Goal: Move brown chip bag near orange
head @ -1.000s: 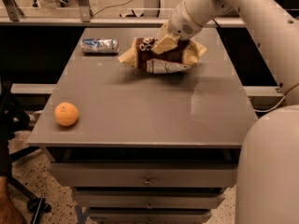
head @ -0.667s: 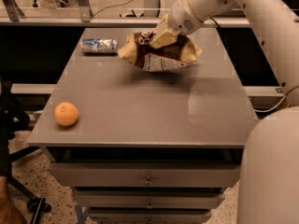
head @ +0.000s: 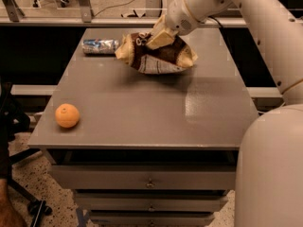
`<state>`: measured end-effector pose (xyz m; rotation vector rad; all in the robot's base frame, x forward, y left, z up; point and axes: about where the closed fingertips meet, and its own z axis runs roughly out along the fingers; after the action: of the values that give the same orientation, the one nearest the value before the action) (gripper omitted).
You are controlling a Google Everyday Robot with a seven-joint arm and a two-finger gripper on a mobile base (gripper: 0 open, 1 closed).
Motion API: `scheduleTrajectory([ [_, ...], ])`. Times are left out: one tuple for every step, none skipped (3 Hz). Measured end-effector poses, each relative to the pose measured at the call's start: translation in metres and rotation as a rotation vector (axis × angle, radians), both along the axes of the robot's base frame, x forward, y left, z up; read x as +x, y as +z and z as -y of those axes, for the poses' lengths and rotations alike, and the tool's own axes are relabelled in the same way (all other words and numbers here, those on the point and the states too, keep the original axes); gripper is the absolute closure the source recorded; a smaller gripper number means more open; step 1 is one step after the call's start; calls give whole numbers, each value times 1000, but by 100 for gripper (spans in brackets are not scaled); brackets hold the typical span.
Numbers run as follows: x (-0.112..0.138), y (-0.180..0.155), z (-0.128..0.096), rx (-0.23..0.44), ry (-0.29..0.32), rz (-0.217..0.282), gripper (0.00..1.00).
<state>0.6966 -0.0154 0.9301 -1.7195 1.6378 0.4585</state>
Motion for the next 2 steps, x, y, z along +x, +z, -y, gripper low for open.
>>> scheduleTrajectory([
  [-3,7,-35,-33,100,34,100],
  [-12,10,-76,-115,204,78,100],
])
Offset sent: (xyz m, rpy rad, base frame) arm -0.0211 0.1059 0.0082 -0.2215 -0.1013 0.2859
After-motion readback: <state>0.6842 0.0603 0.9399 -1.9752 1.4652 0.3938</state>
